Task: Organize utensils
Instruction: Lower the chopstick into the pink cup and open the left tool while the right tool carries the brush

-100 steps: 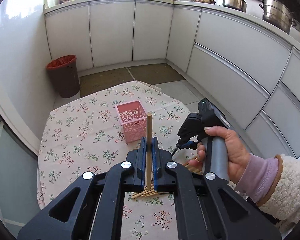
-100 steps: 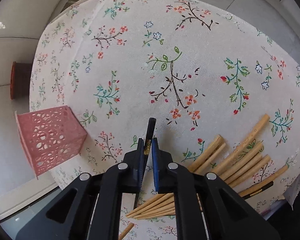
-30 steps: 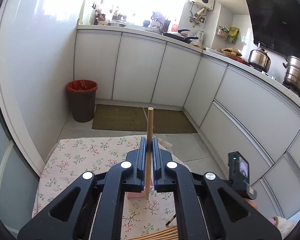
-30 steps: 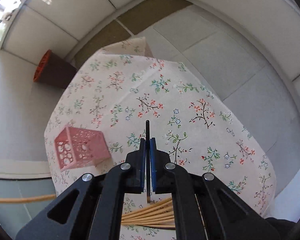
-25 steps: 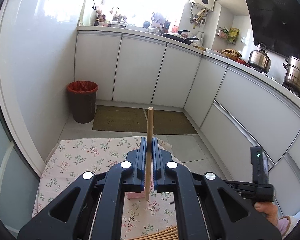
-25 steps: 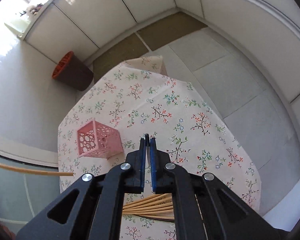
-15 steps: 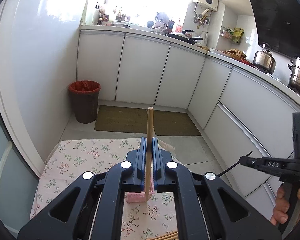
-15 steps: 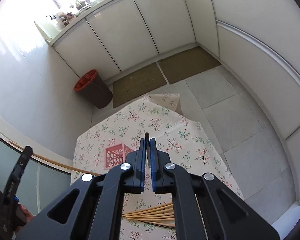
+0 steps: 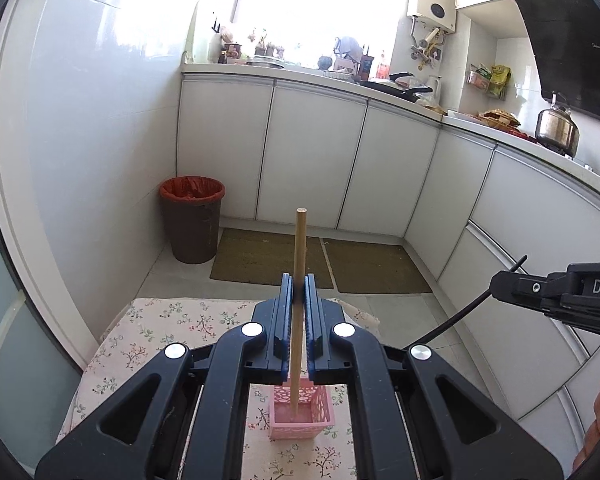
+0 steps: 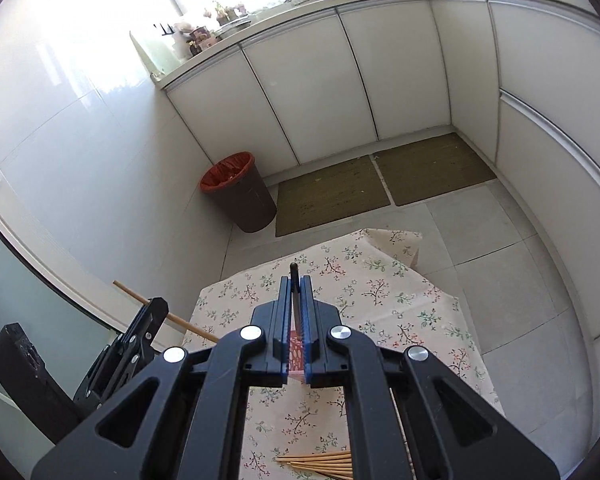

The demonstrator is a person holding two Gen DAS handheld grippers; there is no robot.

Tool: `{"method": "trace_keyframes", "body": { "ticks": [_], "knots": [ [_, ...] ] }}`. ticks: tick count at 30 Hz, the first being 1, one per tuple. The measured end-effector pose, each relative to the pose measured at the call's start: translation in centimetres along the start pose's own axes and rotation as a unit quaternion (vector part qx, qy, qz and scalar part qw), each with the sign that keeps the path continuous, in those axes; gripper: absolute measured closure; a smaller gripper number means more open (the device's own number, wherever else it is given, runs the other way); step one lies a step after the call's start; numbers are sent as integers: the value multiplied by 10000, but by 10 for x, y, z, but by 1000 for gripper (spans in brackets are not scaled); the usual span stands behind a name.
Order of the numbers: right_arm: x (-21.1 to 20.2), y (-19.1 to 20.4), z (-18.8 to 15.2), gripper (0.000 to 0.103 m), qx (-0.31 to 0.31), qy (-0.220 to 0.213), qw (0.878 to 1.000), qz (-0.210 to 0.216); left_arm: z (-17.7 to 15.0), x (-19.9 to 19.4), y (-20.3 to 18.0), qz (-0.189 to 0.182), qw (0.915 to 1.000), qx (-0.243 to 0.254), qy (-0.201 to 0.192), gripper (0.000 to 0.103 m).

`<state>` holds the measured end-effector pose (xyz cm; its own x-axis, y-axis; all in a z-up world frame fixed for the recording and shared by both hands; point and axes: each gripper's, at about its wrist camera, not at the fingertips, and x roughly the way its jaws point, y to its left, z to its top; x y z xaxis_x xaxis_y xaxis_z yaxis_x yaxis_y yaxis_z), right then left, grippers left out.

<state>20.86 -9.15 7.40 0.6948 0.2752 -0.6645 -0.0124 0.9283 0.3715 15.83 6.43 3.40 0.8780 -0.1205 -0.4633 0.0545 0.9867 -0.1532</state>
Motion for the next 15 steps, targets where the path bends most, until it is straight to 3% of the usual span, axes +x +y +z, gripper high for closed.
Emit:
{"method": "trace_keyframes", "body": {
  "ticks": [4, 6, 8, 15],
  "knots": [
    [25, 2, -6, 98, -25, 159, 9999, 45, -13, 21, 4, 24, 9998, -26, 189, 93],
    [35, 3, -8, 98, -49, 211, 9997, 60, -17, 23, 10, -14, 9998, -102, 154, 64],
    [42, 4, -10, 98, -56, 248, 9996, 80, -16, 19, 16, -13, 9998, -196, 39, 56],
    [57, 10, -12, 98, -123, 265, 9996, 54, -5, -6, 35, 97, 9980, -592, -212, 43]
  ]
}}
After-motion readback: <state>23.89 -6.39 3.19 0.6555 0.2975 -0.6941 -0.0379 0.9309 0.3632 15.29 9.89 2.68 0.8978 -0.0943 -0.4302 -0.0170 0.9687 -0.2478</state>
